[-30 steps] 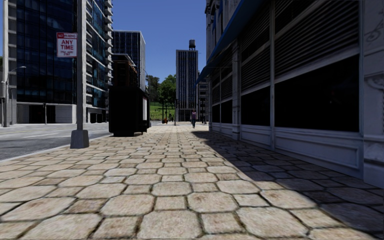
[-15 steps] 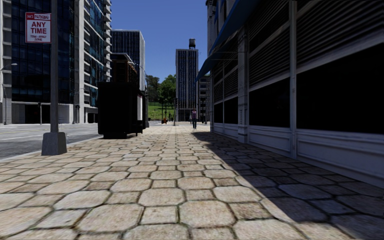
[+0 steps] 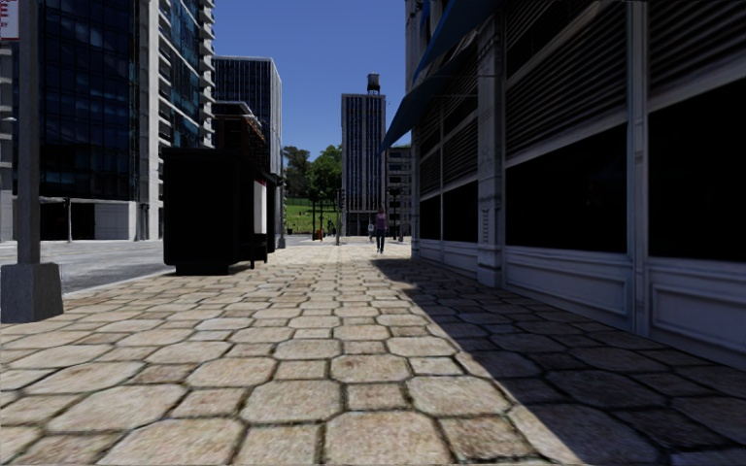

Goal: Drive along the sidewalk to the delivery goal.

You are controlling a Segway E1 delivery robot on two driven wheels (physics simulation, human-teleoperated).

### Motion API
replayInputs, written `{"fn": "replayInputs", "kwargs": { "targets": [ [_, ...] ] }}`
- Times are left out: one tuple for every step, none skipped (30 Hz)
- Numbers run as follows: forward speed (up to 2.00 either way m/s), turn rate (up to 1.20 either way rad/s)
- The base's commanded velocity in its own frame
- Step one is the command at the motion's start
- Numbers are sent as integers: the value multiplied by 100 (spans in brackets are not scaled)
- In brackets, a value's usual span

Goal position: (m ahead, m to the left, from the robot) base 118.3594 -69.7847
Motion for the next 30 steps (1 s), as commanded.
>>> {"fn": "replayInputs", "kwargs": {
  "targets": [
    [200,0],
    [200,0],
    [200,0],
    [200,0],
    [200,0],
    [200,0],
    [200,0],
    [200,0],
    [200,0],
    [200,0],
    [200,0],
    [200,0],
    [200,0],
    [200,0],
    [200,0],
    [200,0],
    [200,0],
    [200,0],
    [200,0],
    [200,0],
    [200,0],
    [200,0],
    [200,0],
    [200,0],
    [200,0],
    [200,0],
    [200,0],
    [200,0],
    [200,0],
    [200,0]
  ]
}}
